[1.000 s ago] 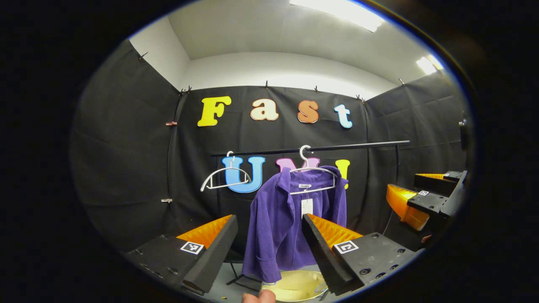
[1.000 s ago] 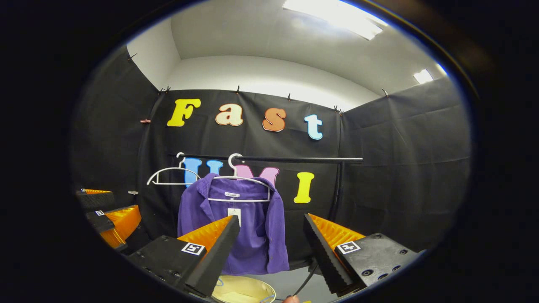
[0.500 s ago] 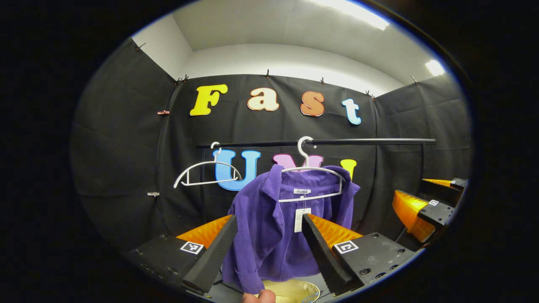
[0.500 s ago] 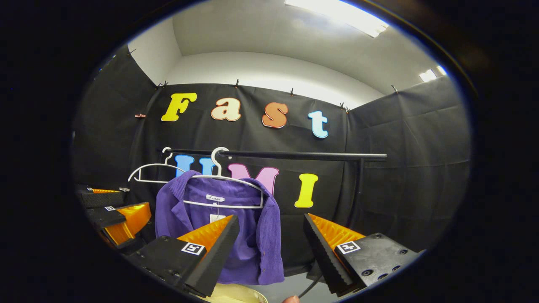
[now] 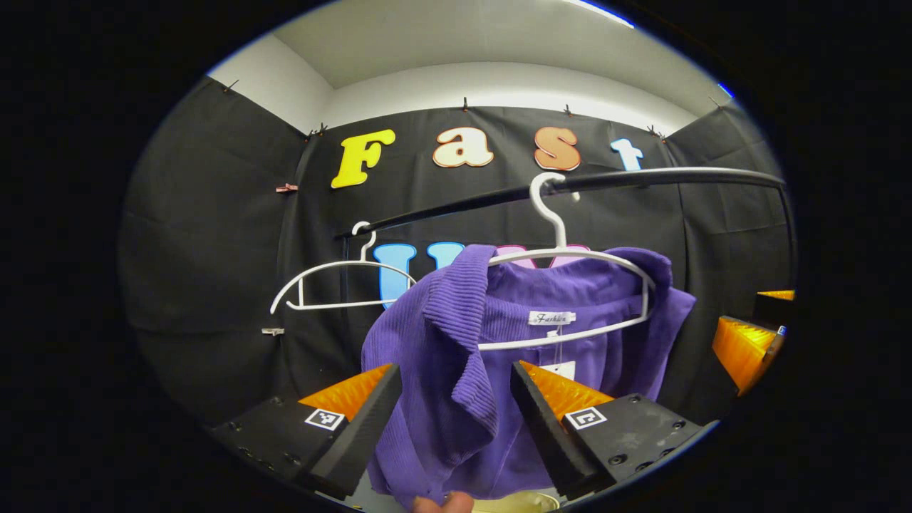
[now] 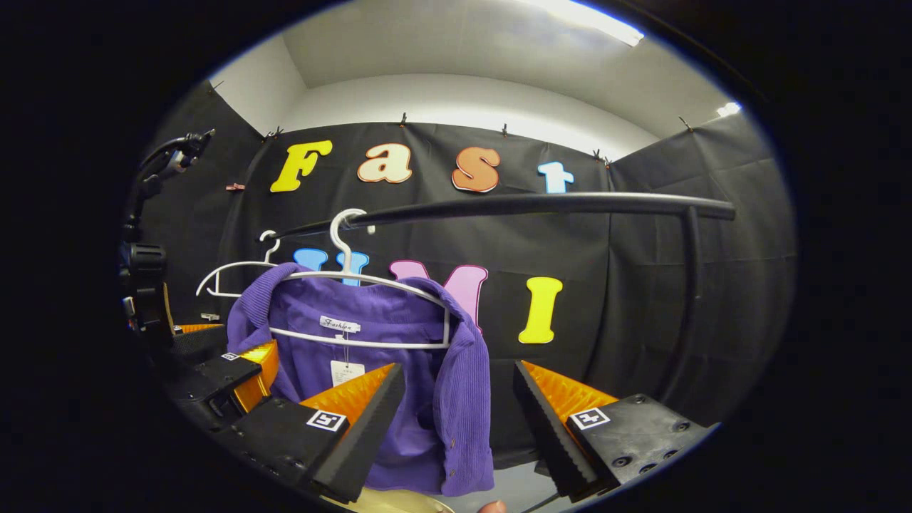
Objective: Grasp the clothes on the hanger with both hands and then place them into the laundry hamper below.
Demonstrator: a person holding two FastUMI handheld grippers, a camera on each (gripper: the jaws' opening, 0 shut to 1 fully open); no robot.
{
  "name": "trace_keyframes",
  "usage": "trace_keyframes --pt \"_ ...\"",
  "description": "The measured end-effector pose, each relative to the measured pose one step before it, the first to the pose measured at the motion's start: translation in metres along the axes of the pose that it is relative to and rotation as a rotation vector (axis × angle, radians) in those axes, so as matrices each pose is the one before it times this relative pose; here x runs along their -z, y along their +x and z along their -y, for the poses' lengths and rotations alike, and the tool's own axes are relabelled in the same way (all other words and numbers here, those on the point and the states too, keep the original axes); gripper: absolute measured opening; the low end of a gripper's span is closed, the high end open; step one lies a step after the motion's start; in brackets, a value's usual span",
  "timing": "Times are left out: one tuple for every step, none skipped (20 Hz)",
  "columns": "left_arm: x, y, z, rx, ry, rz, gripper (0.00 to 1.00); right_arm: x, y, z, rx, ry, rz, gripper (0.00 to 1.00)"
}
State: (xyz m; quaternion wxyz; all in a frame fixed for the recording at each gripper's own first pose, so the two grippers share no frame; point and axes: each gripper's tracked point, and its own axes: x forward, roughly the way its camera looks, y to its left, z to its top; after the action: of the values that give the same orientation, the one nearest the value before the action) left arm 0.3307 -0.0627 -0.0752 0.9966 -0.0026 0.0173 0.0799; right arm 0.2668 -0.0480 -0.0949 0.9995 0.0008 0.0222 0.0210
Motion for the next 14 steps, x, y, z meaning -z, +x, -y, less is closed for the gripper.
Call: trace_keyframes --pt "0.00546 0.0079 -0.00138 -0.00911 0.00476 -0.00052 0.95 0.00581 0.00728 0.00088 -0.00226 0.00701 -0.00363 0.98" --pt "0.00695 0.00549 -0.00165 -0.00791 0.00759 0.00043 0.95 0.00541 0.00563 -0.00032 -0.00403 0.01125 0.00153 0.99" --pt "0.00494 0.00761 0.00078 -0.00609 0.00833 -0.00064 0.95 0.00522 0.00617 -0.00144 -0.00695 0.0135 0.00746 0.99" --pt "0.00468 0.00245 0.00032 -0.00132 0.00564 0.0055 0.84 0.0052 0.00529 -0.00106 -0.00571 0.01326 0.0125 0.98" --pt "0.00263 0.00467 0.00034 0.00274 0.0069 0.00862 0.77 0.00392 0.00561 -0.00148 -0.00755 0.01135 0.02181 0.98" --pt "0.00245 0.00336 0.00098 0.0045 0.00925 0.00727 0.69 0.00463 0.00704 -0.00059 -0.00452 0.00286 0.0223 0.98" --pt "0.00159 0.00341 -0.00045 0.00138 0.00935 0.00517 0.67 0.00728 0.00871 0.00086 -0.00058 -0.00218 0.01314 0.98" --pt "0.00183 0.00225 -0.00492 -0.0171 0.01197 0.0007 0.64 0.00772 0.01019 0.00135 0.00332 -0.00043 0.00014 0.98" --pt "-0.00037 0.00215 -0.00702 -0.02771 0.01081 0.00156 0.61 0.00867 0.00963 0.00193 0.0041 0.00405 -0.00469 0.98" --pt "0.00017 0.0024 -0.00531 -0.02437 0.00256 0.00161 0.53 0.00648 0.0089 0.00126 -0.00016 0.01058 -0.00296 0.98" --pt "0.00014 0.00133 -0.00543 -0.03338 0.0009 -0.00538 0.44 0.0035 0.00869 0.00004 0.00004 0.01518 0.00422 0.98" --pt "0.0028 0.00221 -0.00656 -0.0232 -0.00246 -0.01198 0.32 0.00339 0.00775 -0.00088 -0.00438 0.02113 0.00346 0.98" --pt "0.00083 0.0008 0.00036 -0.015 -0.00655 -0.01059 0.19 0.0064 0.00788 -0.00121 0.00076 0.02069 -0.0008 0.99" --pt "0.00097 -0.00097 0.0025 -0.00629 -0.00535 -0.01009 0.15 0.00727 0.00704 0.00092 0.00922 0.013 -0.00679 0.81"
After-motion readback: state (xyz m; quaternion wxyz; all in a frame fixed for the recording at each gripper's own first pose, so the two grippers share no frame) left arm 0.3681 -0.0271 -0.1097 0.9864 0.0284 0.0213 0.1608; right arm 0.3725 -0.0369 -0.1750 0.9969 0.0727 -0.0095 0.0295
